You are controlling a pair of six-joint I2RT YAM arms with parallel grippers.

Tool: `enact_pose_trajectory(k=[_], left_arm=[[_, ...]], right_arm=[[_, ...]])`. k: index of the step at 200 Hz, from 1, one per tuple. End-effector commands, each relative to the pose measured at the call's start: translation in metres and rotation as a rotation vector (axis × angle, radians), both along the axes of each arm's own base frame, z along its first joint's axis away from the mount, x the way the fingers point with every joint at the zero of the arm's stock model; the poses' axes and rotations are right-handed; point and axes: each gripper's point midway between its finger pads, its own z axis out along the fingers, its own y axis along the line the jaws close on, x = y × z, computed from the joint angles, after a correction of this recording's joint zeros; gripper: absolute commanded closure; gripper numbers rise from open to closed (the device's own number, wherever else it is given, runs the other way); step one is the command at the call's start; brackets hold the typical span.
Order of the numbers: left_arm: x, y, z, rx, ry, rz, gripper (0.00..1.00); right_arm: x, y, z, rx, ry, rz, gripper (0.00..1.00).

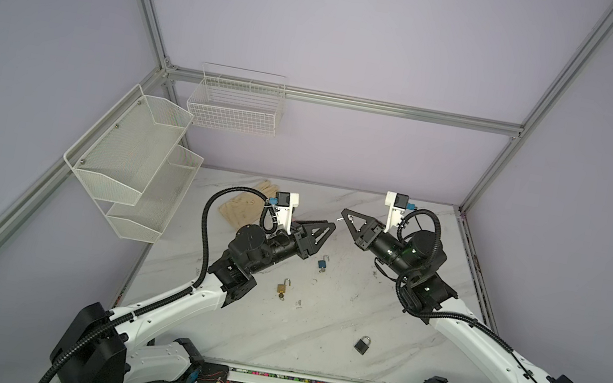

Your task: Unlock with the key

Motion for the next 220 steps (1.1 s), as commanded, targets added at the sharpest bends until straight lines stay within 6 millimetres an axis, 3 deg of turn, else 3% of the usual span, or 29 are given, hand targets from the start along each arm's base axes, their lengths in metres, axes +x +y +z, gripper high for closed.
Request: enact_pose_trajectory(k=[1, 79, 142, 220], left_arm=[[0.005, 0.011, 0.017, -0.139, -0.005, 0.066, 0.57], [0.009, -0.001, 0.023, -0.216, 0.002, 0.038, 0.76], [0.007, -0.007, 0.026, -0.218, -0.019, 0.019, 0.78], [0.007, -0.011, 0.035, -0.229, -0.048, 0.004, 0.89]], right_arm=[[-0.003, -0.002, 0.017, 0.087, -0.028, -0.036, 1.0], [-0.011, -0.004, 0.024, 0.136, -0.038, -0.044, 1.0], [-0.009, 0.002, 0.018, 0.151, -0.023, -0.026, 1.0], [-0.006, 0.007, 0.008, 0.144, -0.003, -0.022, 1.0]])
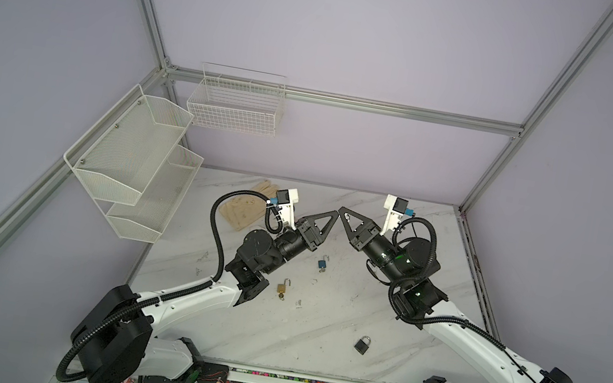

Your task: Unlock with the key

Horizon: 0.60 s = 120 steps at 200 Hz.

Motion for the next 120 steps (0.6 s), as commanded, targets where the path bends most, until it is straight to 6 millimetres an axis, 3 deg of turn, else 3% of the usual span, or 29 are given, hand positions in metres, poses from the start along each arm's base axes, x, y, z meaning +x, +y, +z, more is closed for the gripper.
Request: enact_pose_trajectory(k=[1, 42, 82, 102, 120], left_arm=[[-0.007, -0.001, 0.024, -0.04, -0.072, -0.015, 0.89], [-0.008, -0.001, 0.027, -0.034, -0.085, -0.007, 0.98], [-0.009, 0.002, 0.026, -0.023, -0.099, 0.005, 1.0], [-0.011, 0.004, 0.024, 0.011, -0.11, 0.016, 1.0], [-0.013, 0.004, 0.021, 0.075, -0.112, 0.025, 1.0]], right_arm=[[-0.003, 0.001, 0.005, 0.036, -0.016, 0.01, 1.0], [-0.004, 0.002, 0.001, 0.034, -0.007, 0.016, 1.0], [-0.006, 0.0, 0.004, 0.03, -0.02, 0.013, 1.0], [-0.008, -0.001, 0.009, 0.023, -0.034, 0.011, 0.88], [-0.011, -0.006, 0.014, 0.025, -0.034, 0.004, 0.67]])
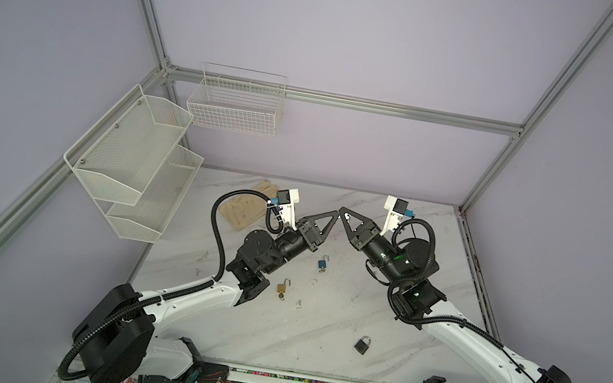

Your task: Unlock with the key

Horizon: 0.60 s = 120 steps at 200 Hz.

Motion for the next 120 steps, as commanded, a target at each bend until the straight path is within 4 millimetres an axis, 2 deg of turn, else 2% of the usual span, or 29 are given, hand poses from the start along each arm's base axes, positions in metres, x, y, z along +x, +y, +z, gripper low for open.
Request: enact_pose_trajectory(k=[1, 18, 55, 77, 120], left_arm=[[-0.01, 0.005, 0.019, 0.055, -0.081, 0.018, 1.0], [-0.013, 0.007, 0.02, 0.106, -0.096, 0.02, 1.0], [-0.015, 0.008, 0.02, 0.215, -0.106, -0.057, 1.0], [-0.021, 0.003, 0.026, 0.289, -0.13, -0.151, 1.0], [-0.026, 0.0, 0.025, 0.456, -0.166, -0.225, 1.0]], right_arm=[[-0.013, -0.005, 0.018, 0.021, -0.042, 0.014, 0.66], [-0.013, -0.009, 0.018, 0.007, -0.035, 0.009, 0.48], [-0.015, -0.027, 0.011, -0.019, -0.019, 0.025, 0.27], [-0.021, -0.03, 0.003, -0.059, -0.025, 0.111, 0.26], [-0.049, -0.017, -0.016, -0.185, -0.052, 0.329, 0.26]])
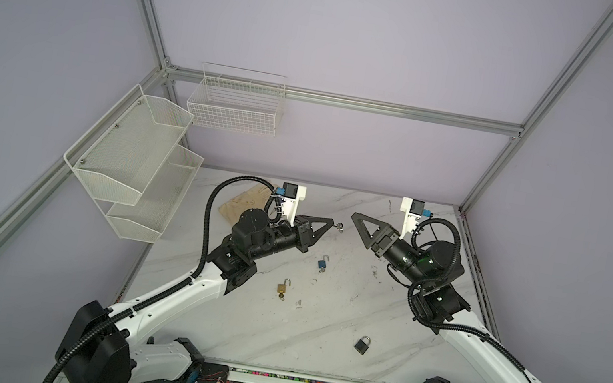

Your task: Unlock with the key

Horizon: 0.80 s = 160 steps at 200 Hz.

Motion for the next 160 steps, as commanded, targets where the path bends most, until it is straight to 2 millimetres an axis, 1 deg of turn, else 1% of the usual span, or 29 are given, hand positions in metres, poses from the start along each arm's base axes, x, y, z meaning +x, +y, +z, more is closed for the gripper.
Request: enact_pose_trajectory(k=[1, 22, 38, 55, 68, 86, 99, 108, 118, 129, 147, 160], left_arm=[[-0.018, -0.004, 0.039, 0.064, -0.125, -0.107, 1.0], [-0.022, -0.007, 0.042, 0.077, -0.128, -0.191, 1.0], [-0.025, -0.01, 0.044, 0.088, -0.122, -0.24, 1.0], [-0.028, -0.011, 0.049, 0.091, -0.142, -0.27, 1.0], [-0.028, -0.012, 0.05, 0.103, -0.144, -0.277, 1.0], [-0.03, -0.013, 0.052, 0.107, -0.151, -0.289, 1.0], [-0.029, -0.013, 0.053, 0.107, -0.152, -0.288, 1.0], [-0.029, -0.014, 0.053, 0.107, -0.15, -0.29, 1.0], [-0.028, -0.014, 0.054, 0.104, -0.147, -0.291, 1.0], [-0.028, -0.014, 0.055, 0.101, -0.148, -0.293, 1.0], [-0.029, -0.015, 0.057, 0.1, -0.157, -0.299, 1.0], [-0.028, -0.015, 0.058, 0.101, -0.156, -0.297, 1.0]], right_arm=[[-0.028, 0.011, -0.014, -0.077, -0.012, 0.185, 0.26], [-0.03, 0.002, -0.016, -0.089, -0.03, 0.202, 0.28], [-0.03, -0.002, -0.014, -0.097, -0.048, 0.223, 0.33], [-0.035, 0.001, -0.017, -0.118, -0.075, 0.269, 0.37], [-0.032, 0.0, -0.024, -0.137, -0.073, 0.249, 0.39], [-0.031, 0.001, -0.025, -0.151, -0.098, 0.259, 0.42], [-0.03, 0.003, -0.024, -0.163, -0.106, 0.272, 0.47], [-0.029, 0.004, -0.026, -0.17, -0.102, 0.275, 0.49], [-0.028, 0.005, -0.027, -0.171, -0.101, 0.283, 0.55], [-0.027, 0.006, -0.029, -0.175, -0.092, 0.283, 0.59], [-0.027, 0.006, -0.027, -0.174, -0.099, 0.286, 0.61], [-0.028, 0.006, -0.023, -0.165, -0.108, 0.29, 0.65]])
